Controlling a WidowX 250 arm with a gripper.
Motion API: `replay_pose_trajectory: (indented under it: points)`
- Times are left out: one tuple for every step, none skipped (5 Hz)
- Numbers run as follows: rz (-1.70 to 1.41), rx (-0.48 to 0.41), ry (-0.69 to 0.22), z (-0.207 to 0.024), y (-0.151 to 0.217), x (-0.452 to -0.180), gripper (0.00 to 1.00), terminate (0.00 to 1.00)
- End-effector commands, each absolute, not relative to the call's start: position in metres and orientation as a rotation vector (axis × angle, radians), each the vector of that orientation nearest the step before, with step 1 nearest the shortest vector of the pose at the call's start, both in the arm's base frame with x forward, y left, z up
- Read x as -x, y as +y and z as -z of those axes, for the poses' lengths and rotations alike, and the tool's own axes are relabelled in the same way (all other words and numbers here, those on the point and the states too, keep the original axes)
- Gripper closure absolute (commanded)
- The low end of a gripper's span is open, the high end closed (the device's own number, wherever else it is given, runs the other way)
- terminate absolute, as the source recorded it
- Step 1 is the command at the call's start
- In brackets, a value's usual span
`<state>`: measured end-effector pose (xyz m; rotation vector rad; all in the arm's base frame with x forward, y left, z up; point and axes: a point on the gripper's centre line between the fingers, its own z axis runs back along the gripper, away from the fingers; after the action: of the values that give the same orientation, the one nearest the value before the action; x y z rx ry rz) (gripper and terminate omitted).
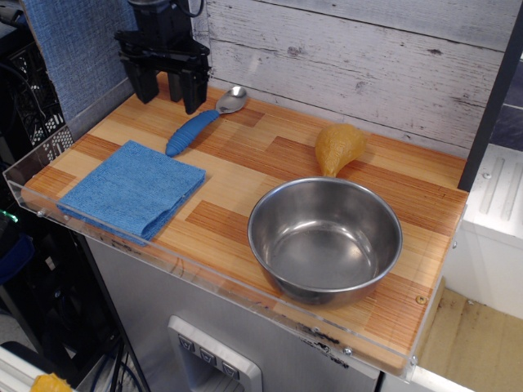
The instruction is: Place the spoon so the handle in laying on the blue cloth.
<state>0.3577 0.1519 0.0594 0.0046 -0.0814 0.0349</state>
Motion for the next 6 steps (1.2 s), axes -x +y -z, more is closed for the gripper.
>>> replay_pose_trajectory:
  points:
    - [0.009, 0.004, -0.092, -0.057, 0.164, -0.373, 0.00, 0.00]
    - [0.014, 0.020, -0.063, -0.044, 0.161, -0.376, 0.00, 0.00]
    - [0.023, 0.034, -0.032, -0.031, 0.155, -0.378, 0.00, 0.00]
    - [0.029, 0.037, -0.020, -0.026, 0.152, -0.378, 0.00, 0.00]
    - [0.029, 0.032, -0.006, -0.022, 0.151, -0.378, 0.00, 0.00]
    - [0.005, 0.013, 0.000, -0.019, 0.151, -0.376, 1.00, 0.00]
